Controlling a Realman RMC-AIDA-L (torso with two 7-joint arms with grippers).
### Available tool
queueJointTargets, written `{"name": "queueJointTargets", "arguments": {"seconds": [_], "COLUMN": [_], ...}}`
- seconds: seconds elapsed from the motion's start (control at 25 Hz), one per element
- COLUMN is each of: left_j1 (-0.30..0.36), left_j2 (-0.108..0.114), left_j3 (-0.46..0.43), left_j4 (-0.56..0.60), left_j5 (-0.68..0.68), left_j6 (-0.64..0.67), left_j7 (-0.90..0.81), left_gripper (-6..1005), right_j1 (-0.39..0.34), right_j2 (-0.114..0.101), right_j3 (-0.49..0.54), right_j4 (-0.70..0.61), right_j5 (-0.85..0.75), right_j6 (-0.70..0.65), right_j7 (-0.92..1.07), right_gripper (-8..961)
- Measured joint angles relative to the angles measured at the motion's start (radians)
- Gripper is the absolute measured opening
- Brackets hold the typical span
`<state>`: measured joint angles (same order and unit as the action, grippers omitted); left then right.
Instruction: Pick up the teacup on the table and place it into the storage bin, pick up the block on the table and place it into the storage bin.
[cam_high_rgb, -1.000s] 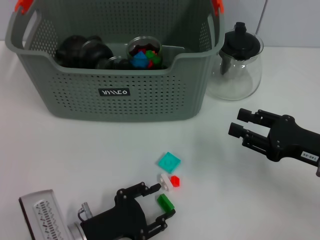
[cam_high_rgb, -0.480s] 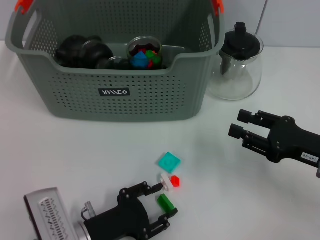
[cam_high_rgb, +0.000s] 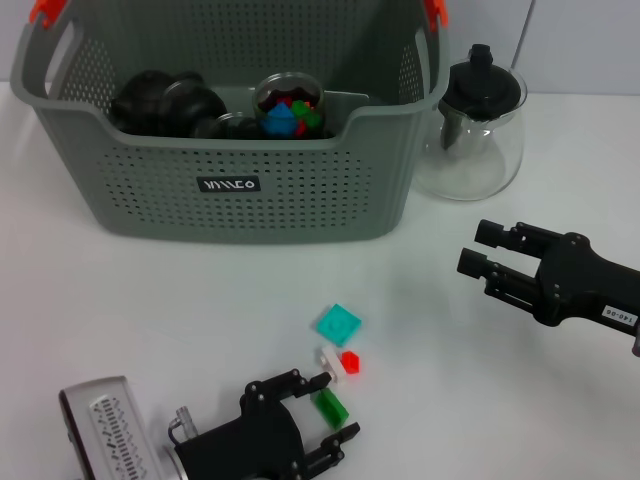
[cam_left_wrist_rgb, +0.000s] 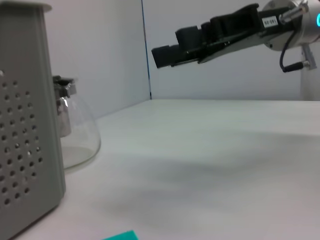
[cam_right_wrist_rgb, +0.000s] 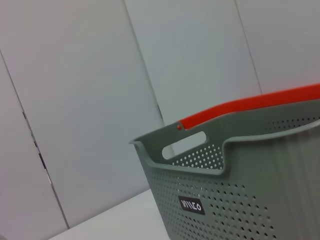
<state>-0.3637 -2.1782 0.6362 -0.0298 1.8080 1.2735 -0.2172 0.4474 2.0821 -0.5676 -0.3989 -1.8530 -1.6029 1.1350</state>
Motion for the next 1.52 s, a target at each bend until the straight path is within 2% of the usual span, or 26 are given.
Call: {"name": "queueJointTargets", "arguments": {"seconds": [0.48,0.76,0.88,1.0,1.16,1.28,1.32,1.52], "left_j1": [-0.014,-0.005,0.031,0.087,0.11,0.071,0.032,-0.111], "left_j2": [0.001,0.009,0.018,0.021,0.029,0.042,0.047,0.055], "left_j3": [0.003,-0.001,-0.001,-0.004,-0.068,-0.166,-0.226,-0.347], "left_j4": [-0.016,-0.007,0.079,0.246,0.416,0.48,0.5,0.574], "left_j5": [0.001,-0.005,-0.001,-0.001,-0.005,-0.006,-0.006,-0.052], "left_j6": [-0.002,0.04,0.131,0.269,0.442,0.558,0.608,0.65], "left_j7": [0.0,-0.012,-0.087,-0.258,-0.438,-0.548,-0.61,-0.854], "left_gripper": [531,453,419,409,410,409,409,408], "right_j1": [-0.003,-0.003,-0.003,-0.002,-0.003,-0.002,-0.002,0.002], "right_j2": [0.0,0.0,-0.001,-0.001,0.0,0.003,0.004,0.008], "right_j3": [0.0,0.0,0.0,0.0,0.0,0.0,0.0,0.0], "right_j4": [0.0,0.0,0.0,0.0,0.0,0.0,0.0,0.0], "right_j5": [0.0,0.0,0.0,0.0,0.0,0.0,0.0,0.0], "right_j6": [0.0,-0.001,-0.001,-0.002,-0.001,-0.001,-0.001,-0.001], "right_j7": [0.0,0.001,0.001,0.0,-0.007,-0.008,-0.008,-0.008], "right_gripper": [557,557,557,557,557,557,557,557]}}
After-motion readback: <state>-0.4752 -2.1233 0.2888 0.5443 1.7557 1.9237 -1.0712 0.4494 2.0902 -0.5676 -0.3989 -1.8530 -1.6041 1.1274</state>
